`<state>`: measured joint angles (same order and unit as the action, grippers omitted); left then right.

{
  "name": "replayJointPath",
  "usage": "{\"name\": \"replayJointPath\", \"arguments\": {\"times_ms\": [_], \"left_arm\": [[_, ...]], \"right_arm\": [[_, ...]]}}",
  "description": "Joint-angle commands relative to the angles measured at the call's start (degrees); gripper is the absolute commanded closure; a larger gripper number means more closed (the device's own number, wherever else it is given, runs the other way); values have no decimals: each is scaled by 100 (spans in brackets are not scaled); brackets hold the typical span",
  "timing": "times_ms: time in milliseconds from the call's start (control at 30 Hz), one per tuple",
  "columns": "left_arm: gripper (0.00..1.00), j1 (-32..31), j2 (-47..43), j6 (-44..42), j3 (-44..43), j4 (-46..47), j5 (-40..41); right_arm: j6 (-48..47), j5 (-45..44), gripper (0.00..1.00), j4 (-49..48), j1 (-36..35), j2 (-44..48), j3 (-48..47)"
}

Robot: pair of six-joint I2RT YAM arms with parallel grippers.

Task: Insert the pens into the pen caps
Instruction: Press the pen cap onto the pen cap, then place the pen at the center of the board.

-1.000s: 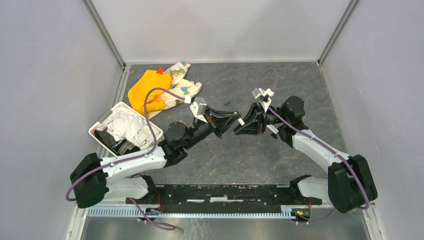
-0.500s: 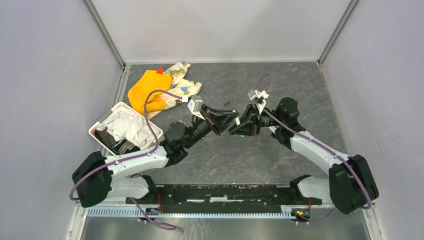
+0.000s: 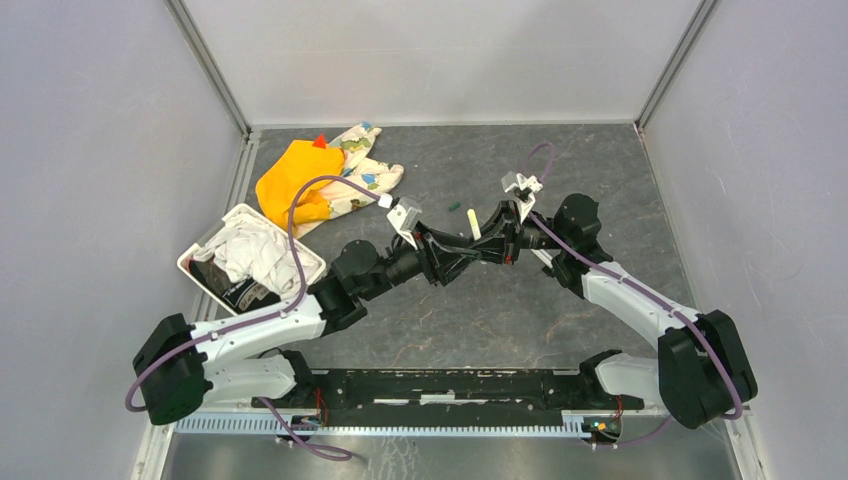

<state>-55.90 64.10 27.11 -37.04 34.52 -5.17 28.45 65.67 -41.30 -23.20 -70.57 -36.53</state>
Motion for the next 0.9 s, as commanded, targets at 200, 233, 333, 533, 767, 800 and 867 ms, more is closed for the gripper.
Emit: {"name": "replayJointPath", "arguments": {"times_ms": [200,233,333,533,767,800,867], "left_arm": [[44,381,-170,189,108,638,-394],[45,415,-91,257,98,797,-420],[47,448,188,341,-54,1074,-569],[51,453,619,525,-273,1469,-864],[56,448,849,663,-344,1755,-855],[57,456,846,664,-341,1778,-816],[60,478,804,678,-317,1849,-739]], "right_arm": [[111,-46,100,-372,4,21,-245],[111,-45,100,-377,-1,25,-242],[110,-47,100,-361,3,49,-240],[112,-59,100,-366,1,34,-232],[115,-62,100,-365,5,16,-223],[109,-65,100,-361,1,12,-224],[117,-54,100,-362,2,16,-224]]}}
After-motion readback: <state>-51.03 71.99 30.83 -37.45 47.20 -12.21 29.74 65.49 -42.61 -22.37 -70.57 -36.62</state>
